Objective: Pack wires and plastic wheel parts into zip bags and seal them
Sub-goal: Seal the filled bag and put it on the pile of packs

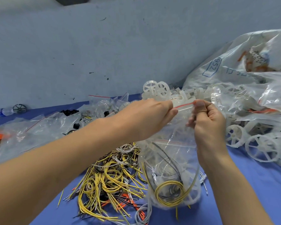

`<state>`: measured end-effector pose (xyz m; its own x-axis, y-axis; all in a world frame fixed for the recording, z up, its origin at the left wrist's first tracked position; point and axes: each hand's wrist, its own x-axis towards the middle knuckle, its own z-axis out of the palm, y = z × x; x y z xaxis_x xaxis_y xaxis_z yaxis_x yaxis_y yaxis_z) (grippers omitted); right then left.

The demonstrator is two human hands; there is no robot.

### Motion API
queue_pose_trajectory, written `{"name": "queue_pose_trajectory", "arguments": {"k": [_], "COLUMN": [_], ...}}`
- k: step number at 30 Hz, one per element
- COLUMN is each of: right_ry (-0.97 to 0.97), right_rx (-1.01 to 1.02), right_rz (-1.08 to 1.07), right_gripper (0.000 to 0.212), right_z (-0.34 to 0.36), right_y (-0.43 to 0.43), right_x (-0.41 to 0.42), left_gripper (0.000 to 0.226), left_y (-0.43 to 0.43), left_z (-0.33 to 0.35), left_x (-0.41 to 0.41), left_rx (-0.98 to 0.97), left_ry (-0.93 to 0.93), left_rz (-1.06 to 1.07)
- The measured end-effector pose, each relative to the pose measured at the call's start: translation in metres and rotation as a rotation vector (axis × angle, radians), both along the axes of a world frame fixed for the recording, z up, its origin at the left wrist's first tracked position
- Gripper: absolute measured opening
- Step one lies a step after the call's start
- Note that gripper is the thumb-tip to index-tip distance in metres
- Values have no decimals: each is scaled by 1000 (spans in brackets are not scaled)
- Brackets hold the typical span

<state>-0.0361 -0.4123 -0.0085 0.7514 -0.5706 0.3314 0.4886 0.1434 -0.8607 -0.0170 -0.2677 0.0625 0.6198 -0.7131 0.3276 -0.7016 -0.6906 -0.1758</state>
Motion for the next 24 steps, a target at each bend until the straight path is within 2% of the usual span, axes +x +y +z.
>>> {"name": "queue_pose_trajectory", "arguments": {"k": [10, 13, 16, 17, 18, 20, 22, 24], "right_ry": [10, 5, 18, 25, 39, 39, -56, -54], "right_rx": [19, 46, 20, -75, -267, -773, -1124, -1312], "right_rz": [-43, -56, -73, -128, -246, -514, -470, -320], "right_gripper": [21, 21, 18, 15, 10, 23, 37, 33], "right_z": [1, 2, 4, 5, 6, 16, 32, 42], "right_y": [-11, -14, -12, -12, -13, -11, 2, 21], "right_x": [-2, -3, -8, -11, -14, -21, -28, -36], "left_gripper": [25, 27, 39, 43, 44, 38, 28, 15], "left_y": [47, 57, 63, 64, 64, 61, 58, 57], "left_z": [7, 7, 6, 5, 6, 7, 8, 8], "left_x": [-18, -19, -20, -20, -19, -19, -19, -20], "left_rx": [-15, -16, -8, 14, 38, 77, 89, 95], "left_ry": [29, 21, 4, -24, -57, -123, -193, -243], "left_rz": [18, 44, 68, 83, 101, 119, 91, 40]}}
